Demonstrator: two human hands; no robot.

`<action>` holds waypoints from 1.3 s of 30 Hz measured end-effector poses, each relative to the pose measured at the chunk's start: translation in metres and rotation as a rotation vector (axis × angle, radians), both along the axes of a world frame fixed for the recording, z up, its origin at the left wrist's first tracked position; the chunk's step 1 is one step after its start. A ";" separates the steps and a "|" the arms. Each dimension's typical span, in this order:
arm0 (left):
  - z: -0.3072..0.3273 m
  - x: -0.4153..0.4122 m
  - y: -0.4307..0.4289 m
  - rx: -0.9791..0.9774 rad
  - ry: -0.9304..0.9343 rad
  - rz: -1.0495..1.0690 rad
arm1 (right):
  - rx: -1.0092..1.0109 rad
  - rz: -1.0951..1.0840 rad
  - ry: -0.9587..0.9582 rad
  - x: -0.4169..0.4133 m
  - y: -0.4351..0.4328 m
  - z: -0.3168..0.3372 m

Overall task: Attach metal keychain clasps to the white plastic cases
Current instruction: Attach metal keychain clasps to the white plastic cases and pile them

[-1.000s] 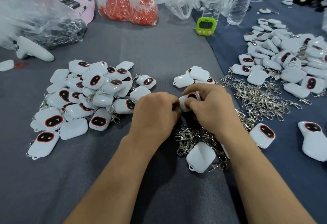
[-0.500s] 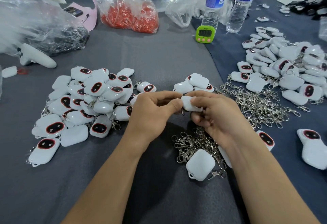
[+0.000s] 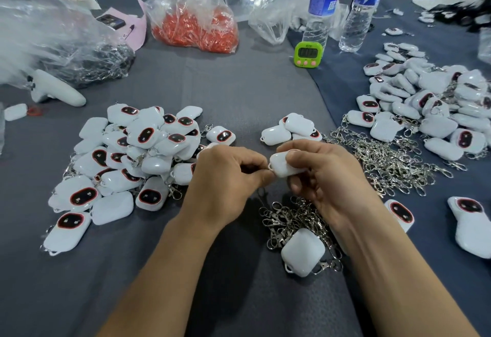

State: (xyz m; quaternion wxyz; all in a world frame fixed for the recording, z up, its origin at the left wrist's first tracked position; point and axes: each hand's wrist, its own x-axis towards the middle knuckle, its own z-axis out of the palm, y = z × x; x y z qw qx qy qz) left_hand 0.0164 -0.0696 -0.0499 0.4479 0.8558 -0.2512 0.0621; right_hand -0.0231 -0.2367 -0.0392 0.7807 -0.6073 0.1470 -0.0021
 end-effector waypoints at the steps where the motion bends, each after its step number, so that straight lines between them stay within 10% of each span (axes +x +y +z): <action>1: -0.001 -0.002 -0.001 0.002 -0.054 0.028 | 0.016 -0.005 0.004 0.001 0.001 -0.001; 11: 0.001 0.000 -0.011 -0.440 0.489 -0.041 | 0.221 -0.027 0.014 0.001 0.002 0.004; 20: -0.006 -0.009 -0.010 0.284 -0.291 0.137 | -0.308 -0.199 -0.146 0.000 0.016 -0.003; 29: -0.004 -0.002 -0.018 -0.427 0.477 -0.011 | 0.281 -0.148 0.023 0.000 0.010 0.007; 34: -0.006 -0.001 -0.013 -0.167 0.074 0.039 | 0.159 -0.189 -0.046 0.001 0.012 0.000; 39: -0.008 -0.011 -0.013 0.309 -0.358 0.159 | -0.546 -0.273 -0.212 0.000 0.021 -0.008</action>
